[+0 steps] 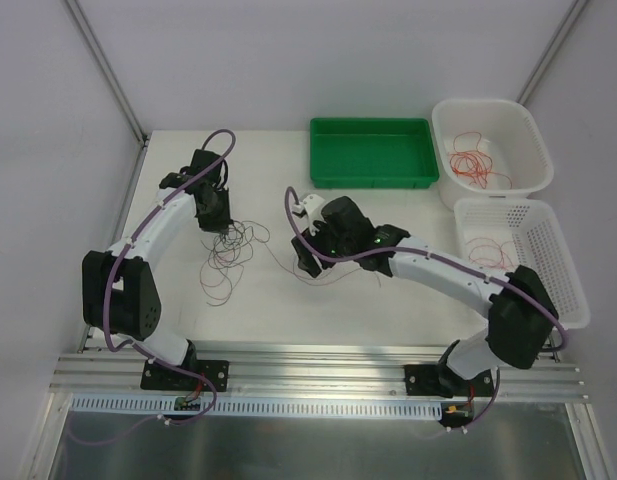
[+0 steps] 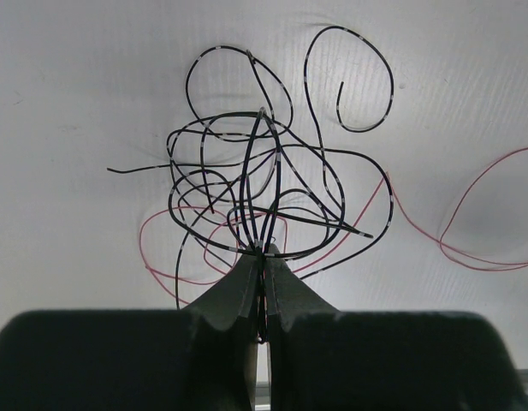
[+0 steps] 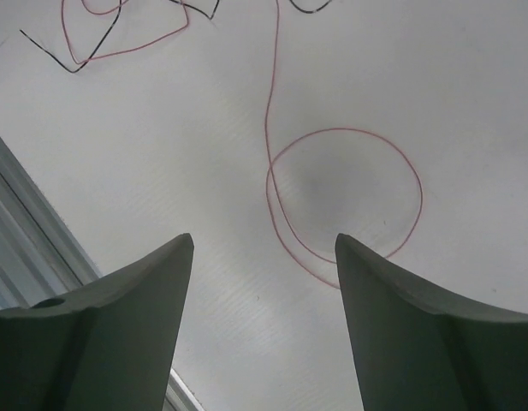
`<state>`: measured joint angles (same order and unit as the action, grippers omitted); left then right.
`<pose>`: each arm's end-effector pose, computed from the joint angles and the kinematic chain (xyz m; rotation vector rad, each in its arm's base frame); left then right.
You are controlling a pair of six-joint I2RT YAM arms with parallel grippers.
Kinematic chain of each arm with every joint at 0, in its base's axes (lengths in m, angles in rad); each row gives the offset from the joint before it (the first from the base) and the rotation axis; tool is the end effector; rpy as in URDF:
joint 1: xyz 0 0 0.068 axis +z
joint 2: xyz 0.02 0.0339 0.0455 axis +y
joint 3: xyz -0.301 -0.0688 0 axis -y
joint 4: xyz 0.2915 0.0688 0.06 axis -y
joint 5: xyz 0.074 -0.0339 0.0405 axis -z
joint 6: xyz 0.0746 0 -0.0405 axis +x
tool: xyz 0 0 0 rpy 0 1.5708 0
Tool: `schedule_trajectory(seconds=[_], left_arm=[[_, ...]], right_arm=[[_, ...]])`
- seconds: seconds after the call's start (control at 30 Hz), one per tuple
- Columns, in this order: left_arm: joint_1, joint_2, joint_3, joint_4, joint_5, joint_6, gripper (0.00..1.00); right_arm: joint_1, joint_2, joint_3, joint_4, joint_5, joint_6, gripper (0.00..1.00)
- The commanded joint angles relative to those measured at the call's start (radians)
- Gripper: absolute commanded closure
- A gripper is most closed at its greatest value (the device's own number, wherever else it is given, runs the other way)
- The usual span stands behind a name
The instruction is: Untangle the cables
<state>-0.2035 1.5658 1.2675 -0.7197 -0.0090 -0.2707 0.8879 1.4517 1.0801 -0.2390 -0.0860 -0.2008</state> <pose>0.3848 -0.0787 0.2597 -0.0906 2.5959 -0.1617 0.2469 0.3137 0.2774 -1.1919 1.8729 0.4792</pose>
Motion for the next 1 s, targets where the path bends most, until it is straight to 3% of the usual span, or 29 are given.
schedule_trajectory(seconds=[0.0, 0.4, 0.87, 0.93, 0.97], left_arm=[[-0.005, -0.043, 0.010, -0.011, -0.023, 0.018, 1.00], [-0.007, -0.047, 0.012, -0.012, -0.006, 0.016, 1.00], [-0.007, -0.044, 0.013, -0.011, -0.003, 0.016, 1.00], [-0.008, -0.043, 0.013, -0.011, -0.005, 0.018, 1.00], [-0.005, -0.043, 0.012, -0.011, -0.005, 0.018, 1.00]], right_arm=[[0.002, 0.116, 0.121, 0.086, -0.110, -0.110, 0.29], [-0.018, 0.490, 0.310, 0.224, -0.239, -0.045, 0.34], [-0.040, 0.736, 0.497, 0.271, -0.256, 0.004, 0.37], [-0.044, 0.749, 0.506, 0.279, -0.267, 0.017, 0.41], [-0.044, 0.756, 0.511, 0.274, -0.276, 0.020, 0.48]])
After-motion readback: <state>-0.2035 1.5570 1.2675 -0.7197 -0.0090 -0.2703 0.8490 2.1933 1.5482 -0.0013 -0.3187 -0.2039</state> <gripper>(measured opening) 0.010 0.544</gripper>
